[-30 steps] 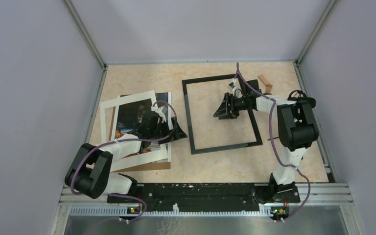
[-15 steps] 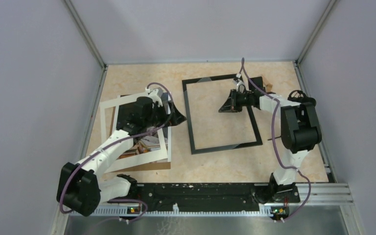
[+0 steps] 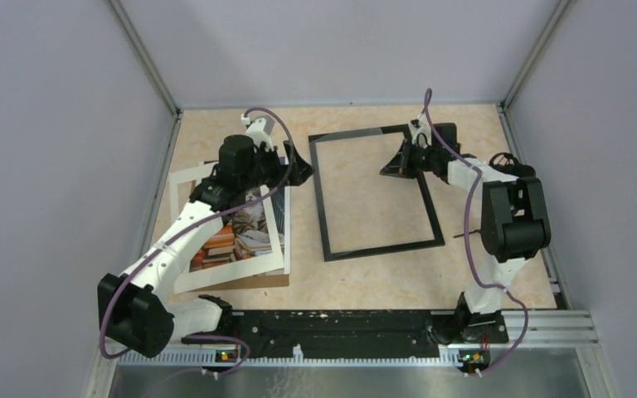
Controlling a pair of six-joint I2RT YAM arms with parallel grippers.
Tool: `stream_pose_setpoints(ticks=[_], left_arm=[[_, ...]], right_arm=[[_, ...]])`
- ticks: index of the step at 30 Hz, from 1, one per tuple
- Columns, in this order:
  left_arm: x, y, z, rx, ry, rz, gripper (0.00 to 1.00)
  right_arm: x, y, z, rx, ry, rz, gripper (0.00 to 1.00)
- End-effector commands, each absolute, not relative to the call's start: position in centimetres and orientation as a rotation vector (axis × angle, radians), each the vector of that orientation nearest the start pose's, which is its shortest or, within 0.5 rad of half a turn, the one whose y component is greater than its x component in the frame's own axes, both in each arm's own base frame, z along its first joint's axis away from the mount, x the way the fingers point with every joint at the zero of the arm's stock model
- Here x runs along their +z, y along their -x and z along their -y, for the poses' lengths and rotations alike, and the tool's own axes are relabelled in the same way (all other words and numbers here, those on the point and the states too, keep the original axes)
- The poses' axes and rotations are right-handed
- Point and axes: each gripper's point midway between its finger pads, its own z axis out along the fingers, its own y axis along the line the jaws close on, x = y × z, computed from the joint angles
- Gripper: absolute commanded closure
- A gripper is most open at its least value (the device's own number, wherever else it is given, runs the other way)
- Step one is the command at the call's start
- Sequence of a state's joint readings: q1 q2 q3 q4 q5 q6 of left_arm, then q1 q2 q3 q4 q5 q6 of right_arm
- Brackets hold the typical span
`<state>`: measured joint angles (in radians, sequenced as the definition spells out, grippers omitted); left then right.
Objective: Put the photo into the frame
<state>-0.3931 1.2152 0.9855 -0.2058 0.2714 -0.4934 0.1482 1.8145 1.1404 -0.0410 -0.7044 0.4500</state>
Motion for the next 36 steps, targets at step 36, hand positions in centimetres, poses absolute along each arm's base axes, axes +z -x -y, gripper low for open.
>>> stream_pose_setpoints(ticks=[36], left_arm=[[24.1,-36.1,19.2,-0.602,-0.282,-1.926,0.02]], right_arm=[[12.2,-42.5,-12.0,1.03,-0.043,-2.247,1.0]])
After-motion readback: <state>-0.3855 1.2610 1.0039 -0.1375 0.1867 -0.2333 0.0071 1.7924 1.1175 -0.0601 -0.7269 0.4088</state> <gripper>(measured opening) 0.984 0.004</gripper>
